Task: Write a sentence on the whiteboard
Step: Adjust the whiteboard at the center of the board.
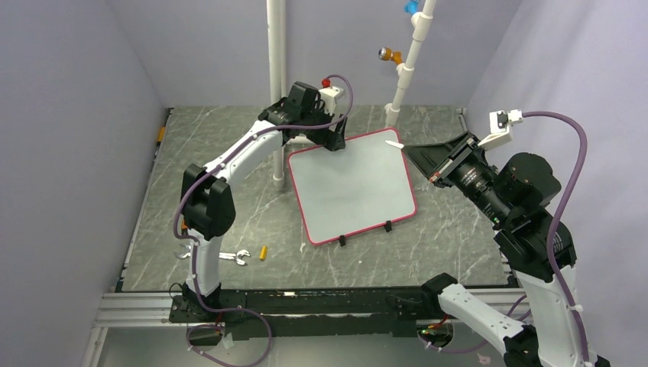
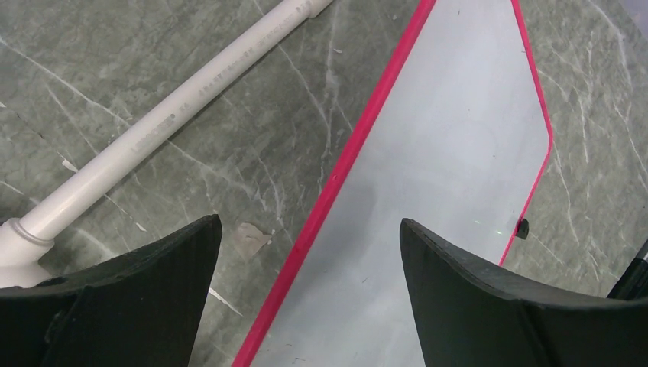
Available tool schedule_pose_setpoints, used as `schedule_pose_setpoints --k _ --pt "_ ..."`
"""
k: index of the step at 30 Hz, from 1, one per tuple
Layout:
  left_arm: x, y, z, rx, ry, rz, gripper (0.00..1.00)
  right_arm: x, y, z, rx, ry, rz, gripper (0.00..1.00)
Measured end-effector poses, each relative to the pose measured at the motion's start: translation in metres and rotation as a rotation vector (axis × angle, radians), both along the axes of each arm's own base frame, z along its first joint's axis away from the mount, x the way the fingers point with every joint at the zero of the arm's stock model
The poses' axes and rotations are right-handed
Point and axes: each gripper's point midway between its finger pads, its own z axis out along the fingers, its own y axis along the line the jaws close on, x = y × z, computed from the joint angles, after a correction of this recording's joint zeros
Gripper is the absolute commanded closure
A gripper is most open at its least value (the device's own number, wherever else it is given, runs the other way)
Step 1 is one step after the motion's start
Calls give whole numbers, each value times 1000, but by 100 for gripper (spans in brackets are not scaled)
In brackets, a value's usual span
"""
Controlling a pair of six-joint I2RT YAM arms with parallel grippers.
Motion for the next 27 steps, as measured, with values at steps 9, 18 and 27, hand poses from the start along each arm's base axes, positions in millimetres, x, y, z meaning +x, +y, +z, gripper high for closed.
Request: schedule_pose_setpoints --k 9,18,27 --pt "-10 -8 -1 -8 27 -16 20 -7 0 3 6 -13 17 100" --pt "-31 -18 -14 -11 69 -72 29 -12 -2 6 11 -23 21 100" --pt "-76 -21 -23 7 119 -112 29 -19 -6 7 16 -31 21 100"
